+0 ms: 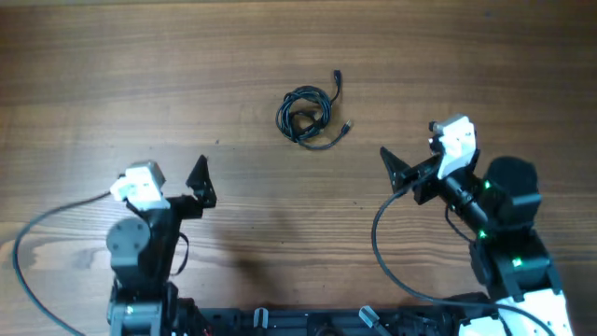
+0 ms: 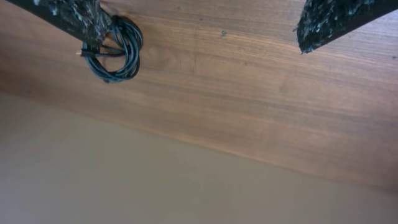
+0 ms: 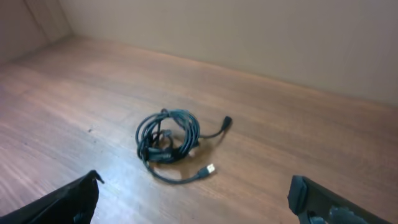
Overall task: Untangle cables
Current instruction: 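Move both grippers forward toward the black cable bundle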
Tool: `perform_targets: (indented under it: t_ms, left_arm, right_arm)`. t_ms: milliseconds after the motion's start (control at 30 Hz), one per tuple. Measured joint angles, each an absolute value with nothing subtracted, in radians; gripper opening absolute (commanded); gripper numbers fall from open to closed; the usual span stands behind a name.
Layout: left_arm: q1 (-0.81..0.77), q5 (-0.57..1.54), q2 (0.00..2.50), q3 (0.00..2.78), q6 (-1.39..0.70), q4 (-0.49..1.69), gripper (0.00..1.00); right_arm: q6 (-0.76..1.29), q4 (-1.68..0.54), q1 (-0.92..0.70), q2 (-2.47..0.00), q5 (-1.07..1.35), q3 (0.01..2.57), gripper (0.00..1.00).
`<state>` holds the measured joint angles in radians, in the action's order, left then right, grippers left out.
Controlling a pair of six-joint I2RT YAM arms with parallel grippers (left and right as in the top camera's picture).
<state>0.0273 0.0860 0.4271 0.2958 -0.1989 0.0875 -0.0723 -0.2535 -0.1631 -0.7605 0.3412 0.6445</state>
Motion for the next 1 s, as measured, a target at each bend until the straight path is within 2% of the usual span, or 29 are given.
perform_targets:
  t_ms: [133,467,667,1000]
  left_arm:
    - [0.027,0.104,0.585,0.442,-0.199,0.147,1.0]
    - [0.027,0.193,1.044,1.013,-0.199,0.582,1.0]
    - [0.027,0.258,1.218,1.056,-0.207,0.58,1.0]
    - [-0.002,0.355,1.361,1.056,-0.213,0.51,1.0]
  right_arm:
    - [-0.102,-0.348,-0.163,-0.823,0.36,0.74,1.0]
    - [-0.122,-0.682,-0.163,-1.019,0.408,1.094,1.0]
    - [-0.113,-0.697,-0.163,-1.101,0.442,1.151,1.0]
    - [0.03,-0.691,-0.163,-1.224,0.532,1.151,1.0]
